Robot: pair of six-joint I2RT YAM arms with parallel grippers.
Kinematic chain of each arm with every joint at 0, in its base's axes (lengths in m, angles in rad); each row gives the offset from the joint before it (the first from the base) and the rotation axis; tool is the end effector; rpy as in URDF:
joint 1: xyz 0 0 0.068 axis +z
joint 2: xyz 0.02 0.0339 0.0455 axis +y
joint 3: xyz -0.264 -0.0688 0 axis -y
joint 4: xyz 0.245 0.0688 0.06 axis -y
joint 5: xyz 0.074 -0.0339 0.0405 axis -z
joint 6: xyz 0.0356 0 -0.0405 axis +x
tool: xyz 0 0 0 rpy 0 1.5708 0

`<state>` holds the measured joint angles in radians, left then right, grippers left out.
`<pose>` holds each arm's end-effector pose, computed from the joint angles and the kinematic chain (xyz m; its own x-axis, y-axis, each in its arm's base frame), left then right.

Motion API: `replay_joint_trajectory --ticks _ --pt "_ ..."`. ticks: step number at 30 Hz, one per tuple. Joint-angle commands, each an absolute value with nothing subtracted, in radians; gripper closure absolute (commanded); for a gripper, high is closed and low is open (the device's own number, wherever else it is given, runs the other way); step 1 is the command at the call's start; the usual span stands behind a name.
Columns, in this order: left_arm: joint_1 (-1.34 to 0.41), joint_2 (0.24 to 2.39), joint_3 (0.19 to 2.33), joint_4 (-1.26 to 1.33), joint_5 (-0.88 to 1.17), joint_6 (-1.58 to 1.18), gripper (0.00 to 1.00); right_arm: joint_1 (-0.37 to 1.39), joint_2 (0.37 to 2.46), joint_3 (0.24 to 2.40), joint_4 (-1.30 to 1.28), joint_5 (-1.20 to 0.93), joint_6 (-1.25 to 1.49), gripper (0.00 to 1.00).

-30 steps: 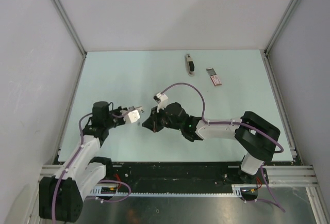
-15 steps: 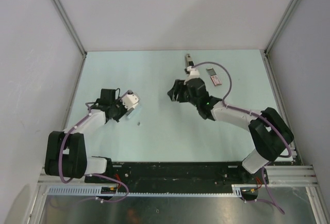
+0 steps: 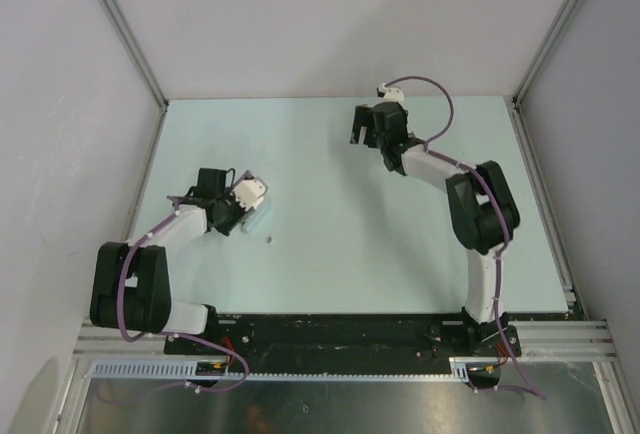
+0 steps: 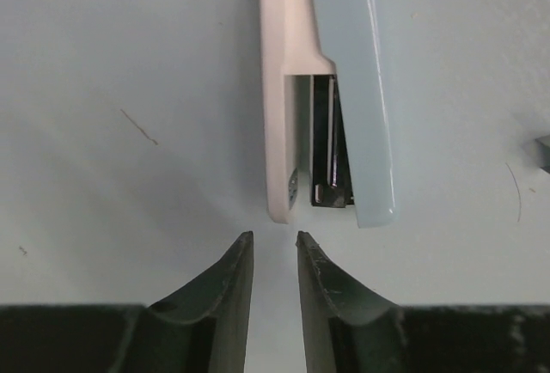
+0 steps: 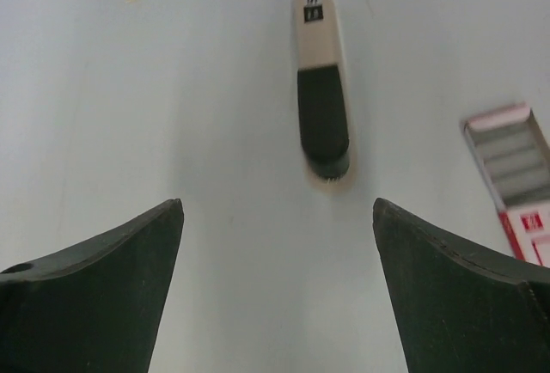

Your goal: Unload the staples from the stapler

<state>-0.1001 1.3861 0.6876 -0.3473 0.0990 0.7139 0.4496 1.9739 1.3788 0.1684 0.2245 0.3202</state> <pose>0.2510 -0.0287 0.1667 -0.5534 0.7104 -0.4348 0.6762 0.6880 0.2635 0.4169 0.1924 0.2237 -0.4297 0.1334 -0.8931 -0.1116 0.9736 0.1991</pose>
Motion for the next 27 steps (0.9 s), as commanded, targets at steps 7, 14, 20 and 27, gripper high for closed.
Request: replay_joint_trajectory --ticks 7,14,20,27 --pt "-0.028 1.347 0.917 -0.542 0.227 0.646 0.41 0.409 2.308 1.845 0.007 0.303 0.163 0.06" --pt "-0.004 1.259 1.009 -0.611 0.276 0.591 0.02 0.403 2.409 1.968 -0.054 0.304 0.150 0.19" --pt "-0.003 1.211 1.016 -0.626 0.295 0.560 0.00 0.402 2.439 1.997 -0.074 0.306 0.155 0.37" --pt "-0.003 1.156 0.998 -0.628 0.320 0.556 0.01 0.409 2.393 1.930 -0.043 0.300 0.157 0.63"
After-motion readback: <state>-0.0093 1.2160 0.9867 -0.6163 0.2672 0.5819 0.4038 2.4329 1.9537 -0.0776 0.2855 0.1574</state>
